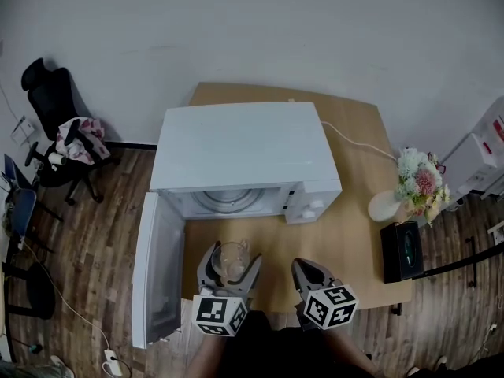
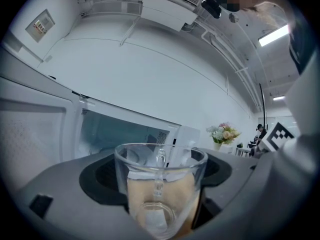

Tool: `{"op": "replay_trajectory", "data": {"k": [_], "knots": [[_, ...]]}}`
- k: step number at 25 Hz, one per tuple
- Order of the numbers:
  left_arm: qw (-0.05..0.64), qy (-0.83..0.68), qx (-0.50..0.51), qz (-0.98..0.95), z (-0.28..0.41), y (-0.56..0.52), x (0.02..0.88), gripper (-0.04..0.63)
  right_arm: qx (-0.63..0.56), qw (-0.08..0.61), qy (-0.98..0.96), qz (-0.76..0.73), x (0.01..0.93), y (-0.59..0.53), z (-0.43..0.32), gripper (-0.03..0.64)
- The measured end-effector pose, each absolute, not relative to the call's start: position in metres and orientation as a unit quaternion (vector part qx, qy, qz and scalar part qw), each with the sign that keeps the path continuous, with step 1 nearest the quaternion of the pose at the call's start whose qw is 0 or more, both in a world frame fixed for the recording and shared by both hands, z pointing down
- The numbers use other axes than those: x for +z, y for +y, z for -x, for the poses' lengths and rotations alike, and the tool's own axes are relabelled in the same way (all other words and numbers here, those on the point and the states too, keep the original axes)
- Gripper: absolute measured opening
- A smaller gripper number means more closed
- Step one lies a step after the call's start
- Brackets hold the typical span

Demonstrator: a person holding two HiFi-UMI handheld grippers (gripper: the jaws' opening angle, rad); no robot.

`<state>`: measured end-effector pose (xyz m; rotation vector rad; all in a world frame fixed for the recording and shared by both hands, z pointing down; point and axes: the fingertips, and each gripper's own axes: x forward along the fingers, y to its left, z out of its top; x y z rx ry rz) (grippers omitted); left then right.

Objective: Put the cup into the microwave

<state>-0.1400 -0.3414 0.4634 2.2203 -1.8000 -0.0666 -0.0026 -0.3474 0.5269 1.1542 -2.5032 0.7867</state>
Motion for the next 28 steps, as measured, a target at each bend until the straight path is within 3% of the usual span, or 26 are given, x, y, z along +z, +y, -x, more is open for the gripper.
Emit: {"op": "replay_trajectory", "data": {"k": [28], "knots": [[0.114, -0.659, -0.022, -0.743, 0.206, -0.49, 0.5, 0.407, 0.278, 0.183, -0.858, -0.39, 0.55, -0.399, 0.031, -0.005]]}}
